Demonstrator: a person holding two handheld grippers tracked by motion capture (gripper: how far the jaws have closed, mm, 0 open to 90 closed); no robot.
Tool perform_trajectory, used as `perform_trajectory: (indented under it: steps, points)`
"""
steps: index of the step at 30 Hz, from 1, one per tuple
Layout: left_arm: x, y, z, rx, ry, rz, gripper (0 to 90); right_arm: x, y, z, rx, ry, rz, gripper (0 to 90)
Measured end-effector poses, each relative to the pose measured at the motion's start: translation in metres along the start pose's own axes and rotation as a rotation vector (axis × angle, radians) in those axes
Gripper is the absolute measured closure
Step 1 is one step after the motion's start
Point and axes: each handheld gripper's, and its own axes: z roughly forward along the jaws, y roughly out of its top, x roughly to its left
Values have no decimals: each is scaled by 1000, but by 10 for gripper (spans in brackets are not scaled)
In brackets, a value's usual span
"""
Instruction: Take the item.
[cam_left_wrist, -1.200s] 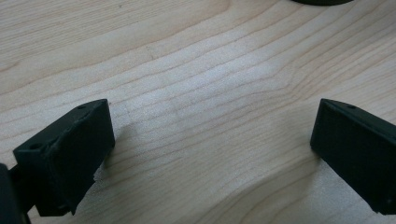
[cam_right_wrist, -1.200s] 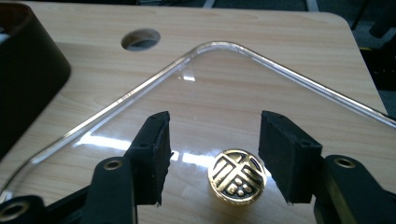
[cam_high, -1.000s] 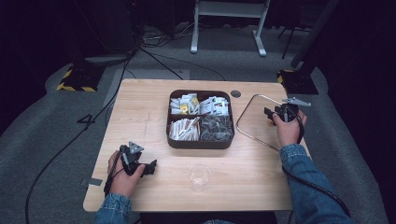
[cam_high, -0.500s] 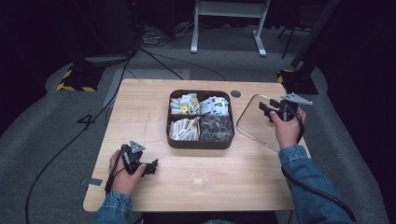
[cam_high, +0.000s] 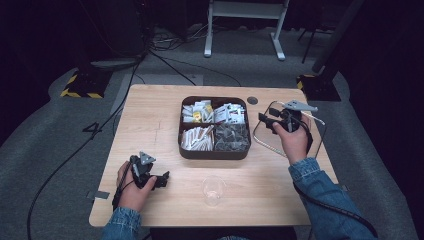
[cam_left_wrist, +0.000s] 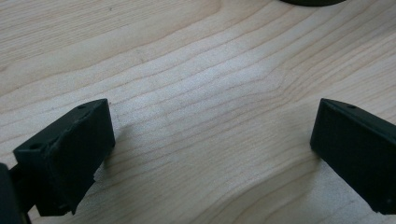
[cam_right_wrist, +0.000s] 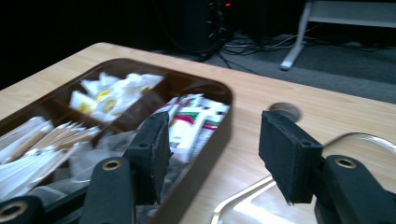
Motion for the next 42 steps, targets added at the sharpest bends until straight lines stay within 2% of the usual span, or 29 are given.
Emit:
perform_trajectory:
  steps: [6, 14, 21, 26, 31, 34, 38, 42]
  points:
    - [0, 0, 0, -1, 1, 1, 1, 24, -5, 11, 37, 76, -29, 442]
    - [0, 0, 0, -1, 1, 1, 1, 53, -14, 33, 125, 156, -79, 437]
    - [0, 0, 0, 0, -1, 0, 1, 67, -22, 52, 210, 206, -99, 419]
    - [0, 0, 0, 0, 0, -1, 0, 73, -28, 63, 234, 216, -118, 420]
    - [0, 0, 0, -1, 1, 1, 0, 78, -32, 72, 255, 179, -159, 451]
    - [0, 0, 0, -1, 1, 1, 0, 79, -36, 77, 273, 158, -195, 519]
    - [0, 0, 0, 0, 0, 0, 1, 80, -39, 80, 291, 146, -232, 682]
    - [0, 0, 0, -1, 1, 1, 1, 80, -38, 79, 281, 143, -229, 737]
